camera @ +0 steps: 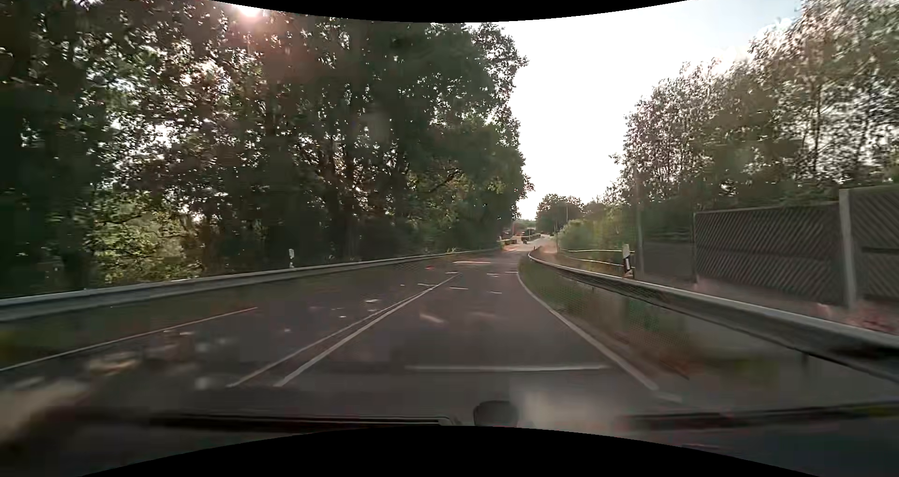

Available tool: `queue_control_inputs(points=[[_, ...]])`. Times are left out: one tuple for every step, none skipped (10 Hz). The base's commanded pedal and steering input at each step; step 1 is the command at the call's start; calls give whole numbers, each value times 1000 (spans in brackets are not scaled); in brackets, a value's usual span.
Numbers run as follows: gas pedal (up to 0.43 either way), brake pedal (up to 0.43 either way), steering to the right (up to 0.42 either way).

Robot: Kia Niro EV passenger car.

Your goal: Follow the waypoints while adhering to traffic rules and regulations

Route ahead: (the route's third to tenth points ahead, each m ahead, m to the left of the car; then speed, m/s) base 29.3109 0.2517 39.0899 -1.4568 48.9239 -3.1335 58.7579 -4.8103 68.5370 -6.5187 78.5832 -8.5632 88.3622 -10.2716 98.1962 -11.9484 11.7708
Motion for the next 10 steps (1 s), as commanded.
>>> queue_control_inputs(points=[[260,0,24],[228,0,27],[197,0,29],[177,0,29],[169,0,28],[157,0,28],[157,0,28],[130,0,26],[118,0,25],[118,0,25]])
